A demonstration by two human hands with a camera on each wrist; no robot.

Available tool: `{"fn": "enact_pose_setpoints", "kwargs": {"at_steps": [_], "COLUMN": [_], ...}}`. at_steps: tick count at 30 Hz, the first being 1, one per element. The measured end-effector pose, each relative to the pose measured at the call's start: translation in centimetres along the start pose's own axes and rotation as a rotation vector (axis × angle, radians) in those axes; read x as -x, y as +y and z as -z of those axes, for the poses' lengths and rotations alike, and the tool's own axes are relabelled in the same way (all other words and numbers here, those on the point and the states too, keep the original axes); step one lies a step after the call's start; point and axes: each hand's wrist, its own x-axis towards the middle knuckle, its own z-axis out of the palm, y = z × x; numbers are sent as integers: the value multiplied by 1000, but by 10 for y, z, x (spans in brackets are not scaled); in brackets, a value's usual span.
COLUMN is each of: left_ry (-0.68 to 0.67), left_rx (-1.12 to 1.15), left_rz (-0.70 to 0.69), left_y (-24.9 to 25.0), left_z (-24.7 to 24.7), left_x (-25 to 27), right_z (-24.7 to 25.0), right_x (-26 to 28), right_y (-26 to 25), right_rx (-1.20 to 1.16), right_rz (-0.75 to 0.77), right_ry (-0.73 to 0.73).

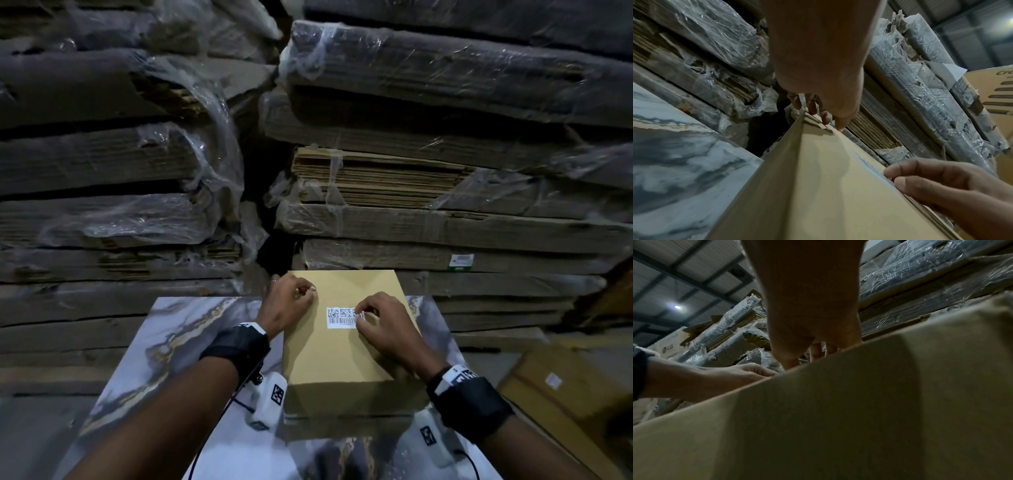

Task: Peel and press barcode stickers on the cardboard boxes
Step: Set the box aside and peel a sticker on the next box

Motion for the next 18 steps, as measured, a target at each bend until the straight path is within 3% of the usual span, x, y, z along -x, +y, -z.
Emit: {"fn": "enact_pose_setpoints", "kwargs": {"at_steps": [10,14,18], "left_ry": [-37,-70,-26], "left_rx": [36,157,175], "left_rz": [-81,-102,-82], "left_y": [21,24,20], "left_z": [-16,-21,-22], "left_x": [-20,-23,-19], "right_z": [-17,-19,-20], "right_x": [10,11,12], "right_y": [9,10,10], "right_rx": [-36,-2,28], "right_rz": [58,72,85], "right_ry": [134,147,150]}}
